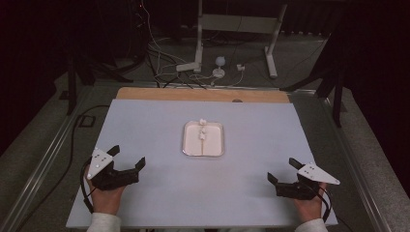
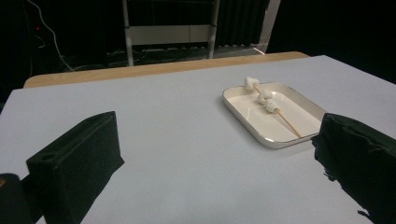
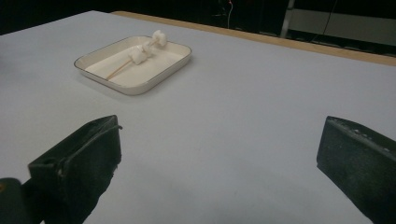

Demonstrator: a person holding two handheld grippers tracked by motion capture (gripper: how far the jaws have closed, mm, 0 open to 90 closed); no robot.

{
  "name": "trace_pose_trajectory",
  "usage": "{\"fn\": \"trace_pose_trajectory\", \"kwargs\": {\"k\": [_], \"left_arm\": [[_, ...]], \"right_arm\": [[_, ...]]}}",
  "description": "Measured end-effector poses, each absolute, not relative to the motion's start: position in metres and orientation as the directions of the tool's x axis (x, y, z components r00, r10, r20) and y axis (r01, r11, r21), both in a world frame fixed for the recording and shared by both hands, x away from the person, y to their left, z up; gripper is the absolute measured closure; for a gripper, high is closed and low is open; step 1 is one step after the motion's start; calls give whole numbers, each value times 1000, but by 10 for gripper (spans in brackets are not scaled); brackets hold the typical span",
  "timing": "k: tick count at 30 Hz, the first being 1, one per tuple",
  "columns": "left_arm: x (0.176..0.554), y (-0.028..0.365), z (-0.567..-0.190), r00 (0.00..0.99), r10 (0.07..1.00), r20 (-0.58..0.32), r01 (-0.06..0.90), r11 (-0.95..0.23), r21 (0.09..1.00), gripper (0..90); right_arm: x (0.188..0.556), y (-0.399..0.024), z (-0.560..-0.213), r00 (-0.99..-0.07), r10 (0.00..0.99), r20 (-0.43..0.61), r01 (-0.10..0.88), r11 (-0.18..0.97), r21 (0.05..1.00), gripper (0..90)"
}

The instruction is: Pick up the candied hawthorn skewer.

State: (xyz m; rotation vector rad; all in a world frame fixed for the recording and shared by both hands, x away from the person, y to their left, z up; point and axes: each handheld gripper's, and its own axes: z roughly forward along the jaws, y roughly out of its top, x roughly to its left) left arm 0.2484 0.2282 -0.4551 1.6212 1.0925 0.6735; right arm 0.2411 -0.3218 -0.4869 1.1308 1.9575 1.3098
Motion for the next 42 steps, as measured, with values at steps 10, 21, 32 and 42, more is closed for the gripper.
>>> {"fn": "trace_pose_trajectory", "kwargs": {"k": [10,21,32,42], "left_arm": [[262,212,-451,449,888,-98,339,-67,938,12],[277,192,-447,478,875,-84,334,-92,938,12],[292,176,-445,494,864,-91,343,-98,934,12],[308,159,-447,504,858,-103,353,-96,931,12]], "right_arm": [[241,-322,-487,-515,857,21,349,187,918,0],[242,-321,-488,-517,856,20,350,190,917,0],[242,-320,-488,-521,854,19,348,192,918,0],[241,-321,-487,-519,854,21,348,189,918,0]]}}
